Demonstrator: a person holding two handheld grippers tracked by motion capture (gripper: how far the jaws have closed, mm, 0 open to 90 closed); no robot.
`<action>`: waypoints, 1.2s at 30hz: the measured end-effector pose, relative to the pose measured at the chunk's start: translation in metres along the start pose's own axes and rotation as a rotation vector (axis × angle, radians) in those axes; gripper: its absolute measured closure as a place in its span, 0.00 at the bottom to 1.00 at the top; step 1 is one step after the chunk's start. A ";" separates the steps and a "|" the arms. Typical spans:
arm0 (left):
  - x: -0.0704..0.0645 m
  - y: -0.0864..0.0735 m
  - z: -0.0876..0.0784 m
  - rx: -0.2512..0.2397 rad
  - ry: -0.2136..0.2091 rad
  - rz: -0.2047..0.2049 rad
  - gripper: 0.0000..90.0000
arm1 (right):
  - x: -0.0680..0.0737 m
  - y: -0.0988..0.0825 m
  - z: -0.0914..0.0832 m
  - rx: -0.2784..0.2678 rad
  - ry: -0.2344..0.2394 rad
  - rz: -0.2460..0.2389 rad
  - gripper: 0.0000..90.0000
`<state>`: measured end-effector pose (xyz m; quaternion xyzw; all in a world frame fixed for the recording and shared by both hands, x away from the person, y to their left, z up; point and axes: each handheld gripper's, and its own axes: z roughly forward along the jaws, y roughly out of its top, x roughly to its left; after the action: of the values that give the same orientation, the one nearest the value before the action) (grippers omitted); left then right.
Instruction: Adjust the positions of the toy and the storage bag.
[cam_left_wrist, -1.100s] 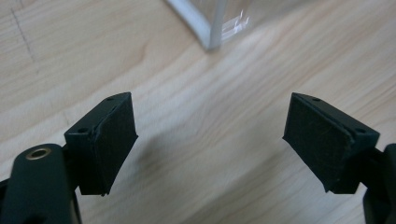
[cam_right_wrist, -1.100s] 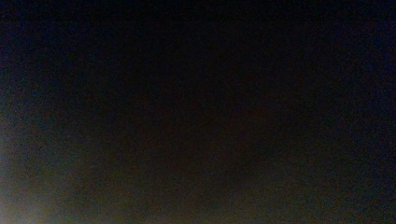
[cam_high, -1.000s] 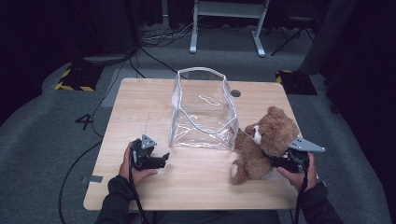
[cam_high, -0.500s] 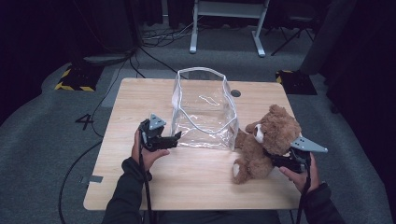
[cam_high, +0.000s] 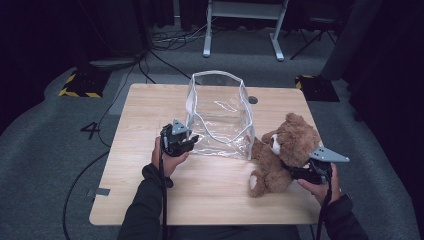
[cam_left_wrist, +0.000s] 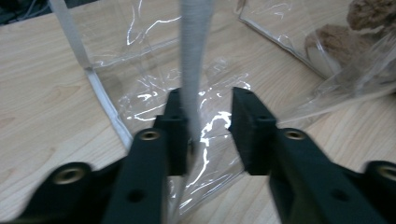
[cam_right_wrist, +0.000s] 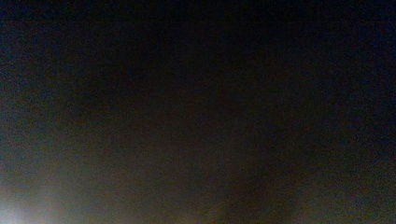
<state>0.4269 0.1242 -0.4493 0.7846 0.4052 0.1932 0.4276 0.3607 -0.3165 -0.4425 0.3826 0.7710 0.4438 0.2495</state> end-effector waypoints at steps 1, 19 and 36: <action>0.001 0.000 -0.001 -0.004 0.003 0.008 0.84 | 0.000 0.000 0.000 0.002 0.003 -0.001 0.33; -0.028 -0.030 -0.048 -0.023 -0.170 0.098 0.96 | -0.014 -0.006 -0.018 -0.033 0.060 -0.005 0.58; -0.024 -0.093 -0.105 -0.076 -0.089 -0.032 0.29 | -0.021 -0.010 -0.035 -0.045 0.085 0.003 0.57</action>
<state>0.3006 0.1868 -0.4664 0.7690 0.3907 0.1665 0.4777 0.3440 -0.3541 -0.4337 0.3590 0.7701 0.4771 0.2245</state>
